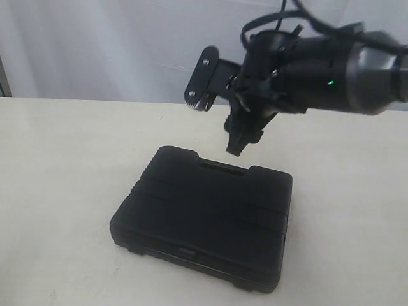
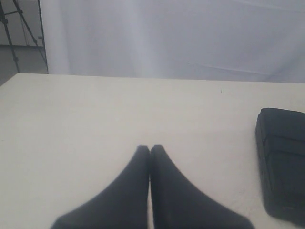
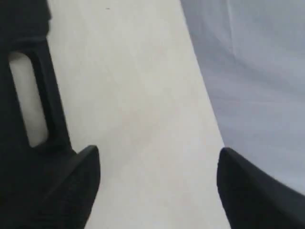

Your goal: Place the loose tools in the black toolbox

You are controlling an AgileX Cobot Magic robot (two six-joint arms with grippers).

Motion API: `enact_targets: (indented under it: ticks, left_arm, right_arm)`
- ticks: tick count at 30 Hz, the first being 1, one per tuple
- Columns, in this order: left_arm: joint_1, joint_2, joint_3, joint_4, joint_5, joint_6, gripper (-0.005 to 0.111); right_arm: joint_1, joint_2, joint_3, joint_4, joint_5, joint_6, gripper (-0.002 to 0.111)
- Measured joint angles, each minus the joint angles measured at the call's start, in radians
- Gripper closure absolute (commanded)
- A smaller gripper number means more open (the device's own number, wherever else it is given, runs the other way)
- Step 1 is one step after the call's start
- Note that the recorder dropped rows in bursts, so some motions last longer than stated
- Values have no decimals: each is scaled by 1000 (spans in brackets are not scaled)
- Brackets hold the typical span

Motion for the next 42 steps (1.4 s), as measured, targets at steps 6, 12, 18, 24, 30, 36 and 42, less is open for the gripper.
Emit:
enact_targets:
  ticks: [6, 12, 18, 24, 30, 36, 42]
  left_arm:
    - [0, 0, 0, 0, 0, 0, 107]
    - [0, 0, 0, 0, 0, 0, 107]
    - [0, 0, 0, 0, 0, 0, 107]
    - [0, 0, 0, 0, 0, 0, 107]
    - [0, 0, 0, 0, 0, 0, 107]
    - [0, 0, 0, 0, 0, 0, 107]
    - [0, 0, 0, 0, 0, 0, 107]
  right_arm:
    - [0, -196, 0, 84, 206, 39, 84]
    - [0, -563, 22, 482, 443, 47, 109]
    - [0, -863, 178, 770, 293, 69, 109]
    - [0, -1022, 188, 785, 280, 73, 109]
    - [-39, -1117, 247, 781, 211, 57, 109]
    - [-354, -1218, 532, 944, -108, 40, 109]
    - [-548, -1281, 827, 1223, -346, -94, 109]
